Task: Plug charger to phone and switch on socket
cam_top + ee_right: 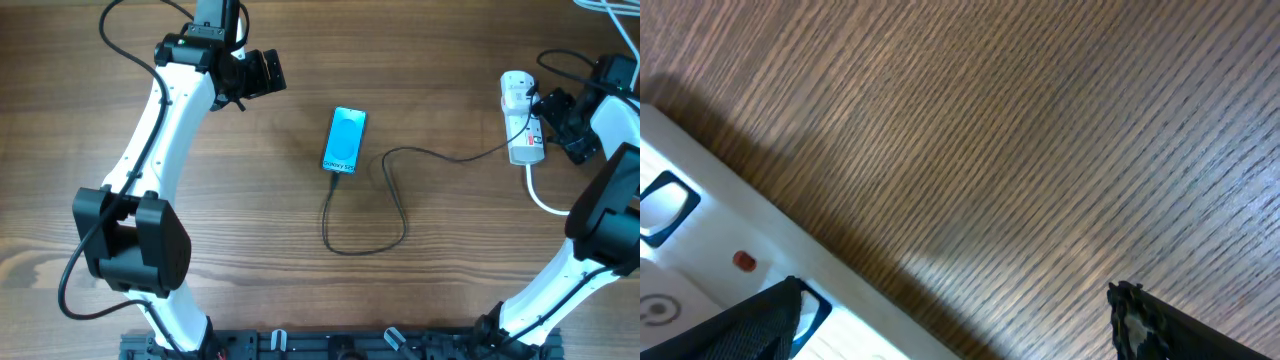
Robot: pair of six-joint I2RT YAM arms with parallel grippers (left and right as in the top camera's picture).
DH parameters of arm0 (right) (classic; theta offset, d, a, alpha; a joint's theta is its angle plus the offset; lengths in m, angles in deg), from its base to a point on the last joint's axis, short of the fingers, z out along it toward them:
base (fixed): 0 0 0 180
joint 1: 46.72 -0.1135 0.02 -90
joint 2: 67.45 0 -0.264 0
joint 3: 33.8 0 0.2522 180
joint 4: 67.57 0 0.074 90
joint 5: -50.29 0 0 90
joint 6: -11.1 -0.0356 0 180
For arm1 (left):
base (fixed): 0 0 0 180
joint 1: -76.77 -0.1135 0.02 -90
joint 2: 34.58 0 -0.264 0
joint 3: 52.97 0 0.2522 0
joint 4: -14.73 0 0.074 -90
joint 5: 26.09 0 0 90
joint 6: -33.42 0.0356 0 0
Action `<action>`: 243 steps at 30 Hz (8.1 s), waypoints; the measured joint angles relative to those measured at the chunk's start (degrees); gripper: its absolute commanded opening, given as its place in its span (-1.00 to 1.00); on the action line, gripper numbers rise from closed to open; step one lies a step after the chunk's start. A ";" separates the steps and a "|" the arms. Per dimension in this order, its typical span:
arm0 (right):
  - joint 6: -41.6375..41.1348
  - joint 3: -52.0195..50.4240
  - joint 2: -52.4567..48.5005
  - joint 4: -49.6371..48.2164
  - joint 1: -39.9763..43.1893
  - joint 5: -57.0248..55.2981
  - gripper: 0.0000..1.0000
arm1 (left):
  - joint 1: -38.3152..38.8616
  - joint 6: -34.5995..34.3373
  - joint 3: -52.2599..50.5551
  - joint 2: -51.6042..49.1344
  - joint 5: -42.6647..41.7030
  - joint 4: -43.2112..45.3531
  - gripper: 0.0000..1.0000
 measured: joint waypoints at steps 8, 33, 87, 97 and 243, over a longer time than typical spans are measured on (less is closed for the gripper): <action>1.14 0.04 -0.07 -0.61 0.04 1.77 0.99 | 0.00 0.00 0.00 0.00 0.00 0.00 1.00; 2.38 0.39 -0.07 1.49 0.31 4.00 0.99 | 0.00 0.00 0.00 0.00 0.02 0.00 1.00; -1.53 -28.70 66.88 20.98 -9.51 6.47 1.00 | 0.00 0.00 0.00 0.00 0.20 -0.15 1.00; 1.60 -31.67 62.31 16.31 -12.83 11.54 1.00 | 0.00 0.00 0.00 0.00 0.17 -0.15 1.00; 28.15 -84.15 119.05 -36.37 -25.22 9.20 1.00 | -5.46 0.02 -77.92 92.70 11.08 31.47 1.00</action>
